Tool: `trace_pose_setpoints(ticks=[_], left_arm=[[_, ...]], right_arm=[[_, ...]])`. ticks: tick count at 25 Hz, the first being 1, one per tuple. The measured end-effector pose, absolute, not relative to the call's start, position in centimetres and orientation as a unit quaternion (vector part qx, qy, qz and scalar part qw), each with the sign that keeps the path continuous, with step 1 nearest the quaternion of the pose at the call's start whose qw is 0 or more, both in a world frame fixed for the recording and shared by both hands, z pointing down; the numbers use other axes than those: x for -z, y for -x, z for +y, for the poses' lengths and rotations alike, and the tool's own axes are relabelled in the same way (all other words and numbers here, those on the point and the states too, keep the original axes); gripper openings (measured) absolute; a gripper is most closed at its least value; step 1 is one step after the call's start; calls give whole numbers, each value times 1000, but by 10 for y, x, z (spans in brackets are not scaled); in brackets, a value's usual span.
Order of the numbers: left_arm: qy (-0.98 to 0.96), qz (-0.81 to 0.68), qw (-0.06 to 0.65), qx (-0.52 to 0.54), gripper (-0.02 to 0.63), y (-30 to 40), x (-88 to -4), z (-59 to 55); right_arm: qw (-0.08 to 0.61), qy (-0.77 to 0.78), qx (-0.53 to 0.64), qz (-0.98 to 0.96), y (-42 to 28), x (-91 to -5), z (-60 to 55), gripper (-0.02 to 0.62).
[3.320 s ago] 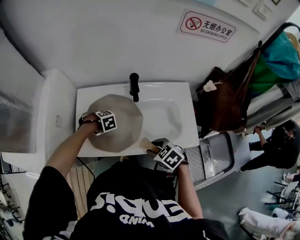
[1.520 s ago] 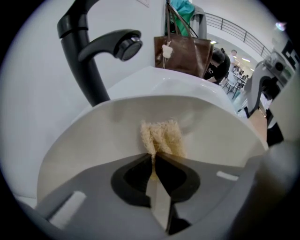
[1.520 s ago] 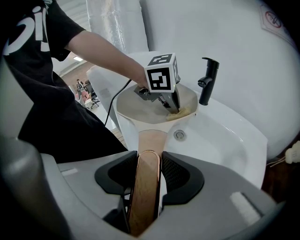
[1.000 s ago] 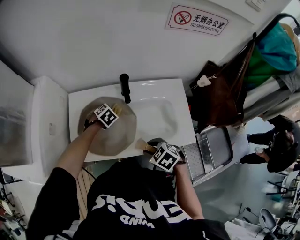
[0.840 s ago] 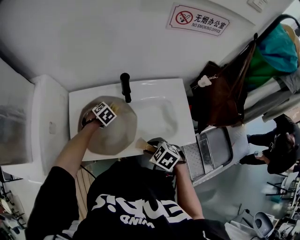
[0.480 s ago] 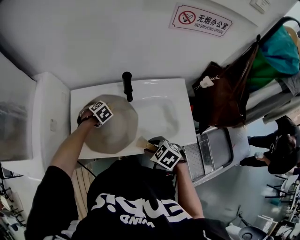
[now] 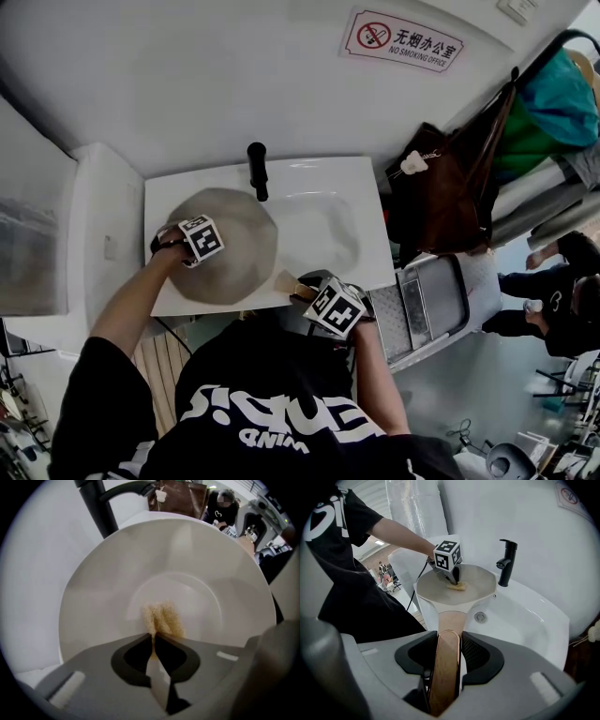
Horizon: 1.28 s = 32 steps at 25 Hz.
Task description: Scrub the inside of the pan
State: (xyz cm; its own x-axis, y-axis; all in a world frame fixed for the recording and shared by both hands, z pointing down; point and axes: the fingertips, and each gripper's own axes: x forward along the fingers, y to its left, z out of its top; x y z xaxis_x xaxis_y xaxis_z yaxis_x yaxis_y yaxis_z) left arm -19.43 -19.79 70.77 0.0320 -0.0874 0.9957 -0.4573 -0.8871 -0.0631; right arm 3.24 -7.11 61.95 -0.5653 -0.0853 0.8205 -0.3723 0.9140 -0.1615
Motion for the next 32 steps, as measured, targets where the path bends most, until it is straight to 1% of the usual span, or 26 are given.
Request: trace_pose_setpoints(ticks=[10, 15, 19, 32], left_arm=[[-723, -147, 152, -657, 21, 168, -706, -162], [-700, -134, 197, -673, 21, 167, -702, -138], [-710, -134, 186, -666, 23, 163, -711, -144], [-746, -127, 217, -617, 25, 123, -708, -144]], right_arm=[[440, -134, -150, -876, -29, -616, -75, 172], [444, -135, -151, -873, -30, -614, -74, 172], [444, -137, -150, -873, -28, -612, -75, 172], [455, -149, -136, -867, -25, -611, -74, 173]])
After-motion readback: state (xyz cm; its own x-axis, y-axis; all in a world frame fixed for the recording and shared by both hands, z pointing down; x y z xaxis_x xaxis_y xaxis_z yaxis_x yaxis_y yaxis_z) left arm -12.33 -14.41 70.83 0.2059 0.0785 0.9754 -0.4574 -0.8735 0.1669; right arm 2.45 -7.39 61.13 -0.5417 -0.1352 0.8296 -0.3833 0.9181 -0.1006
